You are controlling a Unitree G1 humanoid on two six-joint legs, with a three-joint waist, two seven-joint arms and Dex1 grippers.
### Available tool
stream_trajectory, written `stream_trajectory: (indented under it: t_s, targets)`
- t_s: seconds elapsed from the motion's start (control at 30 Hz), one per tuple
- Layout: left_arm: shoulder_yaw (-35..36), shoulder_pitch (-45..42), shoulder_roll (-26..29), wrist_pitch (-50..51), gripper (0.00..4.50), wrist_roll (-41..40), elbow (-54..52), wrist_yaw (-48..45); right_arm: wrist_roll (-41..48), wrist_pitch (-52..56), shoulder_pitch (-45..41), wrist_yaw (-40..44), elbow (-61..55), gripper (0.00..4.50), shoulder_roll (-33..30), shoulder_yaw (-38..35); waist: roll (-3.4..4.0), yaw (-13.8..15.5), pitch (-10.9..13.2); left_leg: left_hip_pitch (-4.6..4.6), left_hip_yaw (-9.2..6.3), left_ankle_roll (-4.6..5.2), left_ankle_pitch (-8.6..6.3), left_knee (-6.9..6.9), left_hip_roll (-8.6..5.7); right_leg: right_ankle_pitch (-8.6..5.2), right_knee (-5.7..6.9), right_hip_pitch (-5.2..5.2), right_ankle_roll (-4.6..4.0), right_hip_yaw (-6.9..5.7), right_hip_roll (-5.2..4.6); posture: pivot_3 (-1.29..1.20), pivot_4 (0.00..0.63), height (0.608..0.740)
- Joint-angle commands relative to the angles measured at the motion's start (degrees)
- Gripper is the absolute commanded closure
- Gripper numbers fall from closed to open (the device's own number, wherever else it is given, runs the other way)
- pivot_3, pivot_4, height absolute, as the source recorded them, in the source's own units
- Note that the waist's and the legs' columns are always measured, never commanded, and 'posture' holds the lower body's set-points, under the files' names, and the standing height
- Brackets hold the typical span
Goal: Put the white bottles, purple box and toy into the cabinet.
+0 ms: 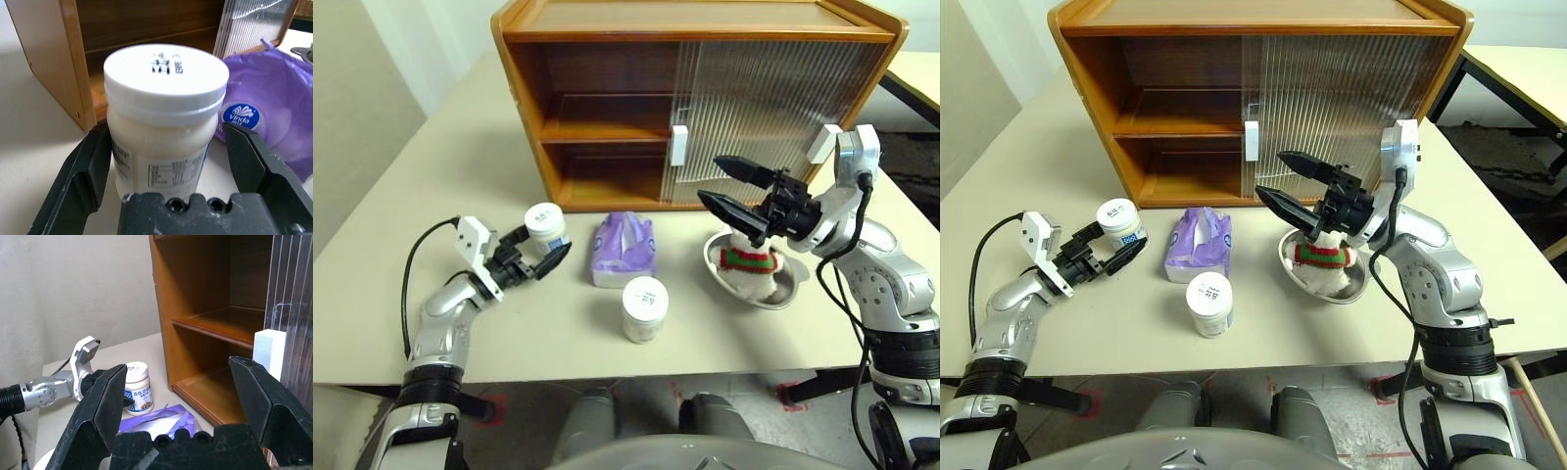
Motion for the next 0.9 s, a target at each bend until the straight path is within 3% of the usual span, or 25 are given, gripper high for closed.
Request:
stream_trajectory:
  t_s: [0.03, 0.3, 0.4, 0.47, 0.5, 0.9]
  targets:
    - [-0.6, 0.1, 0.1, -0.4, 0.04, 0.9, 0.7, -0.6, 0.7, 0.2, 0.5, -0.3, -1.1, 0.00, -0.4, -1.1, 0.00, -0.1, 0.0, 0.00, 0.00, 0.00, 0.00, 0.00, 0.00, 0.00, 0.00, 0.00, 0.00, 0.00, 0.00, 0.05, 0.000, 0.740]
    - [-0.6, -0.1, -0.5, -0.7, 0.04, 1.1, 1.2, 0.2, 0.9, 0.0, 0.9, -0.6, -1.2, 0.00, -0.5, -1.1, 0.00, -0.3, 0.0, 0.00, 0.00, 0.00, 0.00, 0.01, 0.00, 0.03, 0.01, 0.00, -0.01, 0.01, 0.00, 0.05, 0.000, 0.740]
    - [-0.6, 0.0, -0.5, -0.5, 0.63, 1.1, 1.1, 0.4, 0.8, -0.1, 0.9, -0.6, -1.3, 0.00, -0.5, -1.0, 0.00, -0.4, 0.0, 0.00, 0.00, 0.00, 0.00, 0.02, 0.00, 0.04, 0.01, 0.00, -0.02, 0.01, 0.00, 0.05, 0.000, 0.740]
    - [-0.6, 0.1, -0.5, -0.2, 1.35, 1.2, 1.1, 0.8, 0.8, -0.1, 1.0, -0.6, -1.3, 0.00, -0.6, -1.0, 0.02, -0.4, 0.0, 0.01, 0.00, 0.00, 0.00, 0.02, 0.00, 0.05, 0.01, 0.01, 0.00, 0.02, -0.01, 0.05, 0.000, 0.740]
    - [-0.6, 0.1, -0.4, 0.1, 1.44, 1.3, 1.1, 1.1, 0.8, -0.1, 0.9, -0.6, -1.3, 0.00, -0.6, -1.0, 0.01, -0.5, 0.0, 0.00, 0.00, 0.00, 0.00, 0.03, -0.01, 0.06, 0.00, 0.01, 0.00, 0.01, -0.01, 0.05, 0.000, 0.740]
    - [-2.4, -5.3, -4.0, 5.3, 1.44, 0.0, -5.3, 5.0, 0.6, -0.2, 1.2, -1.0, -1.5, 0.00, -0.4, -0.9, 0.02, -0.8, -0.1, -0.08, 0.00, 0.10, 0.06, 0.24, -0.02, 0.24, 0.02, 0.05, 0.09, 0.01, 0.03, 0.04, 0.000, 0.740]
